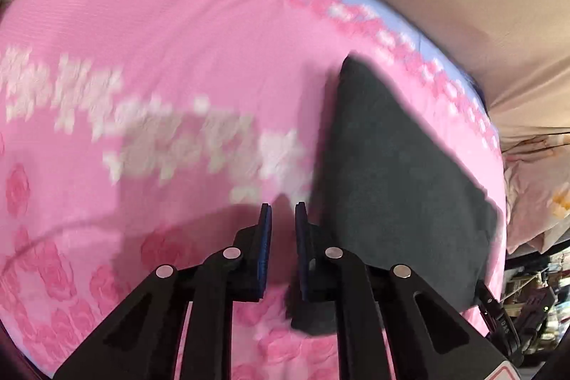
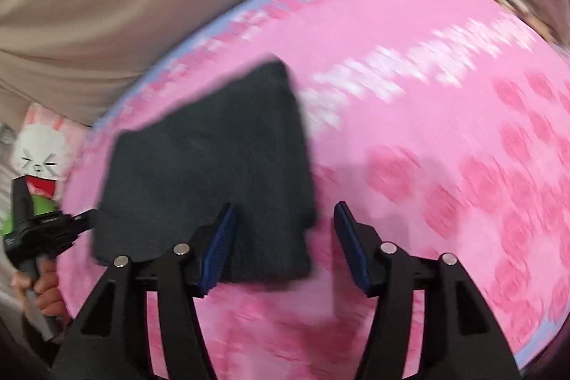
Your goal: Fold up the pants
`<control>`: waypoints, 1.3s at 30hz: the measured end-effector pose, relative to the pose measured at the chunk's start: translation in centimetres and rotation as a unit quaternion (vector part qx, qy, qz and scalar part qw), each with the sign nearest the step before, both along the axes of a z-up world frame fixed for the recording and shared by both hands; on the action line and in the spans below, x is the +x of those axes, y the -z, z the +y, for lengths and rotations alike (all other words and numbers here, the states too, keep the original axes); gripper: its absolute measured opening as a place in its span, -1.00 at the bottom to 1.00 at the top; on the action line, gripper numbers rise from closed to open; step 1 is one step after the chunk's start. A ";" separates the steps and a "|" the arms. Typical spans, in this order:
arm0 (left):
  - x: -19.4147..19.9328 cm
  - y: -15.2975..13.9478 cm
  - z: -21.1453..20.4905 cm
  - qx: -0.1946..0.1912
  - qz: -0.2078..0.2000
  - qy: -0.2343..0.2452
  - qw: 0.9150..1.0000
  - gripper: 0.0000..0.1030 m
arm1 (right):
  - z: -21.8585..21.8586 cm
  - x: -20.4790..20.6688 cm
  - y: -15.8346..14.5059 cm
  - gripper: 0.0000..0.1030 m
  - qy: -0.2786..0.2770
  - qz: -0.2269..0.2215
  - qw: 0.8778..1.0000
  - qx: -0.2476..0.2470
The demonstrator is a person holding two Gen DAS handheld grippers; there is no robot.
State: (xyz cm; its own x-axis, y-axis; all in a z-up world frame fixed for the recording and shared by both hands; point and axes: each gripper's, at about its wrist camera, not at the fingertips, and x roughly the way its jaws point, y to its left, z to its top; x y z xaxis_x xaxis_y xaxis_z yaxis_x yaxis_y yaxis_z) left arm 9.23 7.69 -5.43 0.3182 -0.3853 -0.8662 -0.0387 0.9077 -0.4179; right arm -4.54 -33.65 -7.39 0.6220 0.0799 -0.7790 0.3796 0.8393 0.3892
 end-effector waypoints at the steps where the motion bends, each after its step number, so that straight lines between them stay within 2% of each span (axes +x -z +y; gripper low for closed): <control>1: -0.5 0.0 0.1 -0.030 0.006 0.005 1.000 -0.79 | -0.6 -0.8 -0.4 0.19 0.014 -0.016 1.000 0.013; 2: -0.9 -0.4 -0.2 -0.040 0.001 0.015 0.999 -0.70 | -1.0 -1.0 -1.2 0.24 0.025 -0.027 0.999 0.017; 3: -1.1 -0.8 -0.5 -0.035 -0.008 0.020 0.999 -0.67 | -1.2 -0.8 -1.9 0.35 0.024 -0.039 0.999 0.020; 5: -1.8 -2.2 -1.9 0.004 -0.042 0.032 0.999 -0.61 | -1.3 0.5 -3.5 0.35 0.012 -0.067 0.998 0.008; 6: -2.1 -2.5 -2.4 0.016 -0.051 0.036 0.998 -0.51 | -1.2 1.5 -3.7 0.43 0.000 -0.070 0.998 -0.002; 8: -2.7 -2.9 -3.6 0.016 -0.069 0.050 0.996 -0.31 | -0.8 4.8 -3.3 0.44 -0.033 -0.061 0.997 -0.013; 9: -2.8 -3.0 -3.9 0.016 -0.071 0.055 0.996 -0.29 | -0.7 6.5 -2.6 -0.19 -0.053 -0.049 0.997 -0.022; 10: -3.1 -3.1 -4.4 0.027 -0.075 0.058 0.995 -0.29 | 0.0 8.4 -2.1 -0.67 -0.080 -0.029 0.996 -0.041; 12: -3.7 -3.8 -5.4 0.066 -0.103 0.058 0.991 -0.29 | 1.0 9.3 -3.4 -0.78 -0.095 -0.039 0.992 -0.070; 14: -3.8 -4.0 -6.2 0.096 -0.119 0.057 0.987 -0.19 | 2.8 8.7 -7.3 -0.79 -0.110 -0.098 0.983 -0.108; 16: -3.2 -3.7 -6.8 0.097 -0.118 0.056 0.987 -0.13 | 2.5 8.8 -7.9 -0.75 -0.095 -0.109 0.981 -0.127; 18: -2.8 -3.2 -7.1 0.092 -0.110 0.055 0.988 -0.13 | 1.1 9.9 -5.4 -0.51 -0.070 -0.054 0.985 -0.148; 19: -2.6 -3.0 -7.1 0.088 -0.105 0.054 0.989 -0.13 | -0.1 10.1 -3.3 -0.43 -0.053 -0.009 0.988 -0.143; 20: -2.5 -3.0 -6.8 0.081 -0.101 0.052 0.990 -0.12 | -1.0 9.6 -2.2 -0.29 -0.041 0.002 0.993 -0.111; 22: -2.3 -2.9 -6.3 0.059 -0.093 0.045 0.993 0.21 | -1.9 7.5 -2.0 -0.18 -0.027 -0.019 0.999 -0.037; 24: -1.9 -2.5 -5.8 0.043 -0.084 0.031 0.995 0.40 | -1.9 5.3 -2.6 0.38 -0.017 -0.041 0.999 -0.013; 25: -1.7 -2.1 -5.5 0.044 -0.077 0.028 0.996 0.43 | -1.9 4.0 -2.5 0.50 -0.012 -0.048 0.999 -0.004; 26: -1.5 -1.6 -5.4 0.047 -0.072 0.026 0.996 0.47 | -1.7 3.5 -2.2 0.59 -0.012 -0.045 0.999 0.005; 28: -1.0 0.0 -5.3 0.046 -0.042 0.024 0.998 0.48 | -1.1 2.7 -1.1 0.59 -0.027 -0.032 0.998 0.038; 29: -1.0 0.4 -5.4 0.044 -0.041 0.023 0.998 0.54 | -1.0 2.7 -0.4 0.59 -0.034 -0.029 0.997 0.057; 30: -1.2 0.2 -5.7 0.045 -0.057 0.025 0.997 0.69 | -0.8 2.9 0.3 0.64 -0.042 -0.025 0.996 0.076; 32: -1.3 0.4 -6.8 0.058 -0.060 0.035 0.996 0.70 | -0.1 3.0 0.5 0.76 -0.046 -0.045 0.996 0.064; 36: -1.1 0.7 -8.9 0.086 -0.092 0.055 0.991 0.66 | 0.9 4.6 0.2 0.74 -0.046 -0.048 0.997 0.049; 37: -1.0 0.7 -9.3 0.092 -0.097 0.055 0.990 0.56 | 0.9 5.0 0.2 0.71 -0.044 -0.050 0.997 0.050; 38: -0.9 0.5 -9.5 0.099 -0.099 0.055 0.989 0.25 | 0.8 5.2 0.3 0.34 -0.041 -0.049 0.997 0.048; 39: -0.8 0.3 -9.6 0.104 -0.098 0.052 0.988 -0.16 | 0.7 5.6 0.4 -0.09 -0.035 -0.042 0.997 0.048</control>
State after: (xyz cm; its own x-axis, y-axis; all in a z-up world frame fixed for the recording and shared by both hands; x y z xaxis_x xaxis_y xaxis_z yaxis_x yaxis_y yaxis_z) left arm 8.38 -1.96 -5.71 0.4559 -0.2439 -0.8559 0.1215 0.9698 -0.2117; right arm 1.05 -32.96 -7.76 0.6749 0.1966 -0.7113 0.2839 0.8205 0.4962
